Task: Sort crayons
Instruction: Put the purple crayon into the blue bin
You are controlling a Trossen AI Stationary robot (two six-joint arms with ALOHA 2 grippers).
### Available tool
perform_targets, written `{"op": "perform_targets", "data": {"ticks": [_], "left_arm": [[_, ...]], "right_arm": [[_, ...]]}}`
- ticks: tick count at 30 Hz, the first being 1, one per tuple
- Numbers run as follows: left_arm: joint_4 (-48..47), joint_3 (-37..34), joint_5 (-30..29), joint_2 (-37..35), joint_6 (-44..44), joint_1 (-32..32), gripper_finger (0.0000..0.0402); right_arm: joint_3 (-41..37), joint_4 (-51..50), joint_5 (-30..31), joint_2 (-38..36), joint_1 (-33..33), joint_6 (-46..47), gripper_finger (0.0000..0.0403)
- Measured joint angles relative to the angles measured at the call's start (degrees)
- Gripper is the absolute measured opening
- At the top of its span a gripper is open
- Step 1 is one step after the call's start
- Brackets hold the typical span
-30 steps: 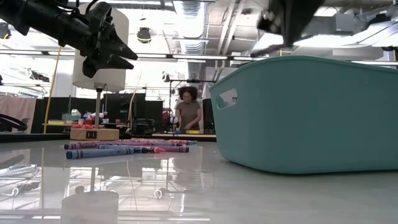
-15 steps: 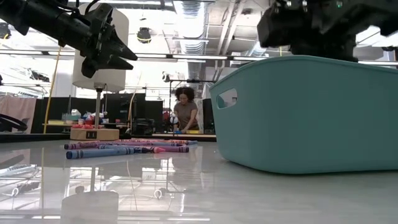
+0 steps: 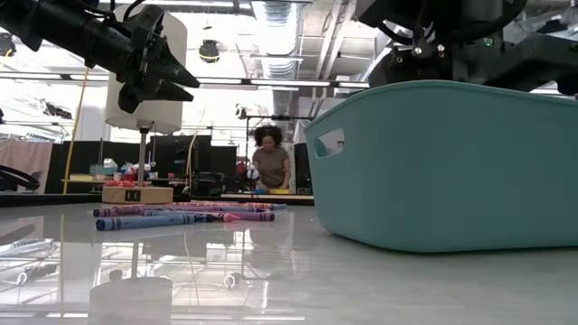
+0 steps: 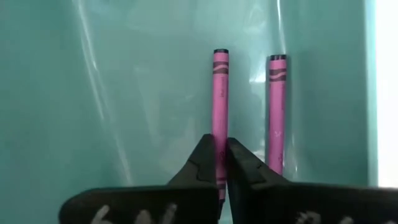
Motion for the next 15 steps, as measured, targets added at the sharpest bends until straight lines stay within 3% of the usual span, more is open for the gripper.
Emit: {"op": "perform_targets", "data": {"ticks": [15], "left_arm": [[0.02,0.02,0.00,0.01,0.00,0.00,0.0151]], "right_arm": [[0.00,-0.01,0.04,-0.26,-0.09,-0.24,0.0066]]}}
